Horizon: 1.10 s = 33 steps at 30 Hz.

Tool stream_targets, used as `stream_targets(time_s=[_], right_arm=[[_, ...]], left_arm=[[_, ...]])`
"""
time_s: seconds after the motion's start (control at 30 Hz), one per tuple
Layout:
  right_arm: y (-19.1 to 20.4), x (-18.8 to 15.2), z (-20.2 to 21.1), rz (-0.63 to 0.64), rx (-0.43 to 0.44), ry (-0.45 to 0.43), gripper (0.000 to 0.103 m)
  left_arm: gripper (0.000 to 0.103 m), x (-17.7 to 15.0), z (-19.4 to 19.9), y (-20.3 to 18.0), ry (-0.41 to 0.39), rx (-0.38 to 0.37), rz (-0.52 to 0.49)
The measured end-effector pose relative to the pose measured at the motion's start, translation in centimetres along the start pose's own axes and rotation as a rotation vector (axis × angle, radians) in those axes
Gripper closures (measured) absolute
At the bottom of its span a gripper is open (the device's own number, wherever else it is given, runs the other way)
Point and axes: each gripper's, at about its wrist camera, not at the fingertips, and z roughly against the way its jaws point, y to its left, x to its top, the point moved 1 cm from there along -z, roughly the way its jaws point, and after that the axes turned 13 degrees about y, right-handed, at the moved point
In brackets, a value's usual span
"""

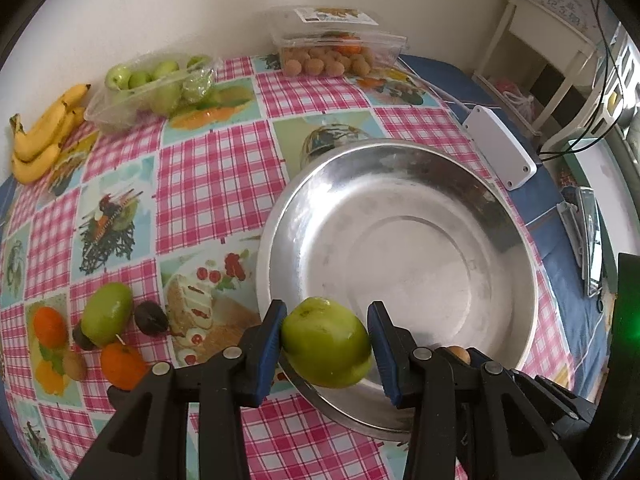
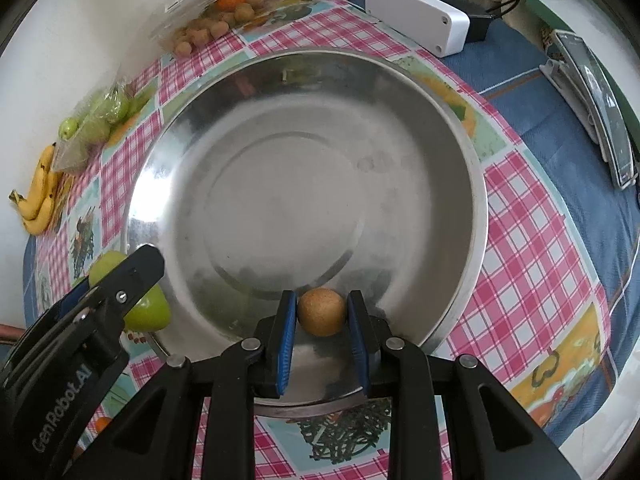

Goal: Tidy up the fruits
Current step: 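Open the left tool over the plate while the right tool releases the kiwi there, then move both tools back toward the remaining fruit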

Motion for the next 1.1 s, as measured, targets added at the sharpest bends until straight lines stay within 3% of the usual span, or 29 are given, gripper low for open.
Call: stream_targets(time_s=[0.17,0.3,0.33,0.37,0.47,0.57,0.73,0.8,0.93,1.1], right_arm=[[0.4,0.0,0.2,0.015,0.007,0.003,0.073],[0.5,-0.5,1.0,0.027,-0.001,-0.016,0.056],[0.5,-0.6,1.2,0.027,-0.001,-0.022,0.055],[0.5,-0.6,1.3,0.027,-0.001,-0.025,0.051],[0.5,-0.7,1.6,0.033,-0.009,-0.034,0.033],[1.2,-0.9,1.8,0.05,-0.014,-0.042,0.024],[1.4,-1.6,2.5,0.074,-0.019,-0.051,0.02],[1.5,-1.9,2.7,0.081,-0.019,-0.058,0.007],[1.6,-2.2,3.0,0.088,-0.011,-0.067,0.004],[2.4,-2.6,3.4,0.123,-0.011,-0.084,0.002]], left_arm=[[0.058,0.0,0.4,-0.2,-0.004,-0.009,-0.009],[0.057,-0.3,1.3,0.2,-0.015,-0.007,-0.003],[0.054,-0.4,1.6,0.4,-0.02,0.002,0.001],[0.045,-0.4,1.8,0.6,-0.023,0.013,0.007],[0.035,-0.7,2.6,2.0,-0.039,0.046,0.043],[0.023,-1.0,2.9,4.0,-0.037,0.091,0.099],[0.005,-2.0,3.0,7.4,-0.036,0.154,0.186],[0.0,-2.6,3.2,9.0,-0.048,0.182,0.218],[0.0,-3.9,3.4,11.7,-0.066,0.241,0.258],[0.0,-6.3,3.5,14.7,-0.096,0.265,0.303]])
